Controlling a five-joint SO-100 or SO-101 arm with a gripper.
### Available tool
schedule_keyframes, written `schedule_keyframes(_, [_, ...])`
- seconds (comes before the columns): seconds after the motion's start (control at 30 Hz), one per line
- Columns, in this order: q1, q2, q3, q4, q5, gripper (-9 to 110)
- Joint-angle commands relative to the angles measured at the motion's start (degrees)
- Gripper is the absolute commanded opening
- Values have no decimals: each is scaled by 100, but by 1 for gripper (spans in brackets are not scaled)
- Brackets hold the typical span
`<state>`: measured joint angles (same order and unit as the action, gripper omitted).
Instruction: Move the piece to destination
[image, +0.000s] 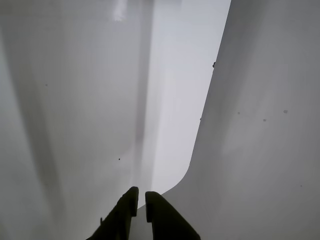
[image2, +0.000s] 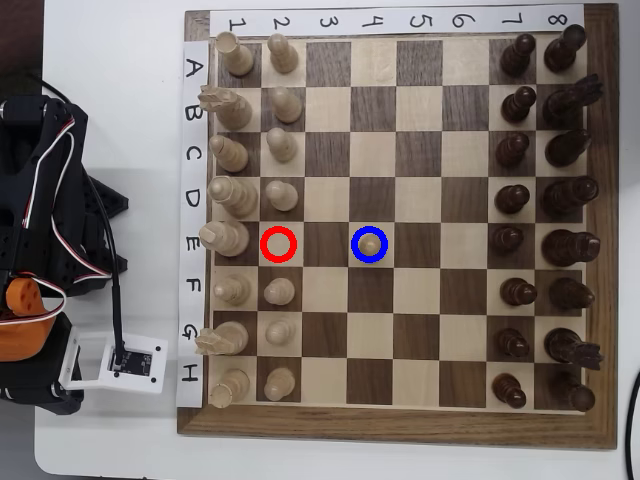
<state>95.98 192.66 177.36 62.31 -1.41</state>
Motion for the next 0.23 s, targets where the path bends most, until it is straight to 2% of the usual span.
schedule_keyframes(0.0, [9, 360, 167, 9, 9, 2])
schedule_keyframes(0.2, [9, 360, 167, 9, 9, 0])
